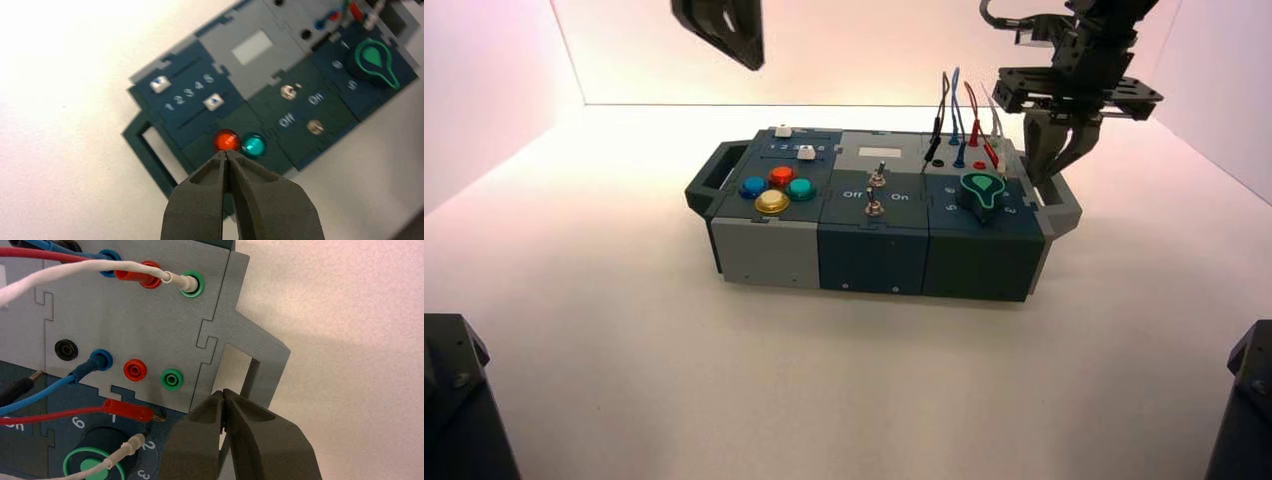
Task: Flip the bottom switch on with the left gripper.
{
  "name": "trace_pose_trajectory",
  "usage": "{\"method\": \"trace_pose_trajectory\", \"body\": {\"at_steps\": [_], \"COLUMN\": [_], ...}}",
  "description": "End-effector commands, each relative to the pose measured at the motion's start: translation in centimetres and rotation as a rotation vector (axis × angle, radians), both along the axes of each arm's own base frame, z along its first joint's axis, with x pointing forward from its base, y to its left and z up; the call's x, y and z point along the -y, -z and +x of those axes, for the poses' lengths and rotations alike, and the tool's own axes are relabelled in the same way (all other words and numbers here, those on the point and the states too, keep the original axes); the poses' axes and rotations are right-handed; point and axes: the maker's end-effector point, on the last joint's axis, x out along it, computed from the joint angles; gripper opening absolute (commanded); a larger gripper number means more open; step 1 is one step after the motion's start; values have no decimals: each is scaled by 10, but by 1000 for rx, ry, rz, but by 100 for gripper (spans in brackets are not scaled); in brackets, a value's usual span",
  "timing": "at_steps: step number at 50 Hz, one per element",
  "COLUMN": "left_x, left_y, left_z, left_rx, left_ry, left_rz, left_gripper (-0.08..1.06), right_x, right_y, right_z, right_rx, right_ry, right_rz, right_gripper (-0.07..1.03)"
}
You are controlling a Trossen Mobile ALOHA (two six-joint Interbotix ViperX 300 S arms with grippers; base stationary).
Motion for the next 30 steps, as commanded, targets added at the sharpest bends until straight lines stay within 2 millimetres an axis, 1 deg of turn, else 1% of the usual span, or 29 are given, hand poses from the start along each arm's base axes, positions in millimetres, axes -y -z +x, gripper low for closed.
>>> {"method": "trace_pose_trajectory", "body": {"at_steps": [1,4,7,15,21,30], "left_x": [19,26,32,44,54,63], "left_y": [-5,0,9,17,21,34], "left_z": [-6,-12,-24,-41,-47,-53], "left_rx": [-32,-56,-106,-147,-159,-182], "left_ry": [68,95,132,190,221,264], "left_rz": [19,35,68,96,104,134], "left_gripper": [-3,-3,-3,-3,-3,-3], "right_x": [-1,-2,-3,-4,-4,-4], "right_y": [-9,-9,-9,-7,-6,-7], "right_z": [8,9,8,6,6,5], "right_rx": [22,22,16,2,-3,-8], "right_ry": [1,5,17,18,18,20], "right_rz": [6,10,21,21,23,24], "right_gripper": [-2,-2,-2,-2,-2,-2]}}
